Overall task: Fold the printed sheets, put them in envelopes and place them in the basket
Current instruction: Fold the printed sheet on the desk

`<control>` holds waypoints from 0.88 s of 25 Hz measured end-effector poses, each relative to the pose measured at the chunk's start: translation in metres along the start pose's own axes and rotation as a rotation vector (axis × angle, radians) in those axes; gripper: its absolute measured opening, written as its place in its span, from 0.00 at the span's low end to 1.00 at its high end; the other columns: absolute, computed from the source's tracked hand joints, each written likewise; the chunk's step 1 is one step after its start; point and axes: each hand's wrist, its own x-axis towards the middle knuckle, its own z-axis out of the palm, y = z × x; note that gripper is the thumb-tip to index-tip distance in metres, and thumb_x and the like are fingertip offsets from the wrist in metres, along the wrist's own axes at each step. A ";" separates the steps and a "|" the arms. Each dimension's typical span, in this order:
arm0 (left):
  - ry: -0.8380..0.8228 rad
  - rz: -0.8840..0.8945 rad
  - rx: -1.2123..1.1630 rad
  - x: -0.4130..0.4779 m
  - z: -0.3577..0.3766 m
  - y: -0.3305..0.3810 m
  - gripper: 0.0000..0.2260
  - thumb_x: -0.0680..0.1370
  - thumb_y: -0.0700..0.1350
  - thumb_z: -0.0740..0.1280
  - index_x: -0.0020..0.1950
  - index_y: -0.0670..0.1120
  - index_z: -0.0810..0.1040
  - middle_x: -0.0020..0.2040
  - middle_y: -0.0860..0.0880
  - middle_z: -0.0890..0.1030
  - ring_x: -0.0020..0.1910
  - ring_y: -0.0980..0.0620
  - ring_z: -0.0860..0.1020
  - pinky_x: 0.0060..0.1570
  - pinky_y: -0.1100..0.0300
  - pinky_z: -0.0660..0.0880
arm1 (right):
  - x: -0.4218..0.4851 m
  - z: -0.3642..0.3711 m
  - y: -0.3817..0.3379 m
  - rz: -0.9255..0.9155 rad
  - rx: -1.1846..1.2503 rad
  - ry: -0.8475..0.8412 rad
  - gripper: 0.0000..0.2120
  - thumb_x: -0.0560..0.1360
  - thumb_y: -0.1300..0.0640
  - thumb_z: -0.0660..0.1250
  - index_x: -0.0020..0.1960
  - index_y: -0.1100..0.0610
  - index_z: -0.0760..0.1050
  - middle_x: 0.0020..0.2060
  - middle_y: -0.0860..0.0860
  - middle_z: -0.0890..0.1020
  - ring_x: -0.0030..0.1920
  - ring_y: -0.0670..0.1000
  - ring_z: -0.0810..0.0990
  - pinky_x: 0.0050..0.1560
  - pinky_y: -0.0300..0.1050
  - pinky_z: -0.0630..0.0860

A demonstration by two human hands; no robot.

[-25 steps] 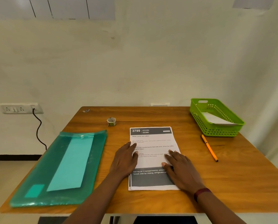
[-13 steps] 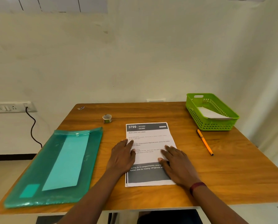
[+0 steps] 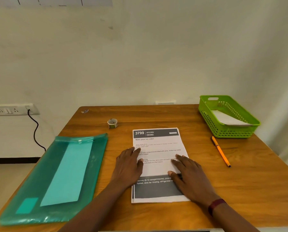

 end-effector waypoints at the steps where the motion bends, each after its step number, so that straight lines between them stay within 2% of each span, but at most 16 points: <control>1: 0.002 -0.005 -0.002 0.003 -0.001 -0.001 0.23 0.81 0.55 0.56 0.76 0.51 0.64 0.74 0.49 0.68 0.72 0.48 0.64 0.69 0.50 0.62 | 0.002 -0.002 0.001 0.000 0.008 -0.002 0.33 0.75 0.32 0.43 0.73 0.46 0.65 0.75 0.46 0.64 0.74 0.47 0.61 0.73 0.47 0.58; 3: -0.007 -0.007 0.018 0.011 -0.004 -0.005 0.24 0.80 0.57 0.57 0.74 0.52 0.66 0.70 0.51 0.71 0.68 0.49 0.68 0.64 0.51 0.66 | 0.009 -0.009 0.005 0.003 0.030 -0.013 0.30 0.75 0.32 0.47 0.71 0.44 0.67 0.73 0.45 0.67 0.72 0.47 0.63 0.70 0.47 0.62; 7: -0.053 -0.013 0.002 0.045 -0.019 -0.014 0.23 0.78 0.57 0.62 0.72 0.52 0.68 0.61 0.51 0.76 0.59 0.50 0.73 0.57 0.54 0.72 | 0.044 -0.020 0.020 0.002 0.077 0.078 0.20 0.77 0.42 0.61 0.67 0.47 0.73 0.66 0.46 0.74 0.67 0.49 0.69 0.64 0.46 0.70; 11: -0.066 -0.073 -0.110 0.087 -0.034 -0.018 0.22 0.77 0.55 0.69 0.69 0.52 0.71 0.62 0.50 0.76 0.59 0.51 0.74 0.55 0.58 0.75 | 0.098 -0.020 0.042 -0.005 0.118 0.044 0.19 0.77 0.46 0.65 0.67 0.49 0.72 0.65 0.47 0.74 0.65 0.50 0.71 0.62 0.44 0.71; 15: -0.108 -0.129 -0.199 0.115 -0.035 -0.027 0.33 0.72 0.59 0.73 0.73 0.50 0.67 0.70 0.47 0.69 0.67 0.47 0.71 0.61 0.54 0.73 | 0.151 -0.020 0.063 0.037 0.182 -0.072 0.24 0.75 0.45 0.67 0.69 0.50 0.69 0.66 0.49 0.72 0.65 0.52 0.71 0.61 0.42 0.69; 18: -0.263 -0.141 -0.133 0.128 -0.033 -0.030 0.40 0.71 0.61 0.73 0.77 0.50 0.61 0.74 0.43 0.63 0.72 0.43 0.65 0.68 0.49 0.67 | 0.175 -0.021 0.068 0.047 0.110 -0.219 0.33 0.75 0.44 0.68 0.75 0.51 0.61 0.72 0.53 0.65 0.70 0.56 0.66 0.68 0.50 0.68; 20: -0.300 -0.143 -0.100 0.133 -0.032 -0.029 0.40 0.71 0.61 0.73 0.78 0.51 0.59 0.75 0.43 0.63 0.73 0.42 0.63 0.70 0.48 0.66 | 0.184 -0.022 0.065 0.038 0.054 -0.265 0.34 0.75 0.44 0.68 0.76 0.51 0.59 0.73 0.54 0.64 0.71 0.57 0.65 0.68 0.52 0.68; 22: -0.311 -0.114 -0.062 0.134 -0.033 -0.027 0.36 0.74 0.60 0.71 0.77 0.50 0.61 0.74 0.44 0.65 0.73 0.43 0.62 0.69 0.49 0.65 | 0.187 -0.021 0.063 0.035 0.043 -0.269 0.31 0.76 0.44 0.67 0.74 0.52 0.62 0.71 0.54 0.67 0.69 0.56 0.67 0.66 0.50 0.69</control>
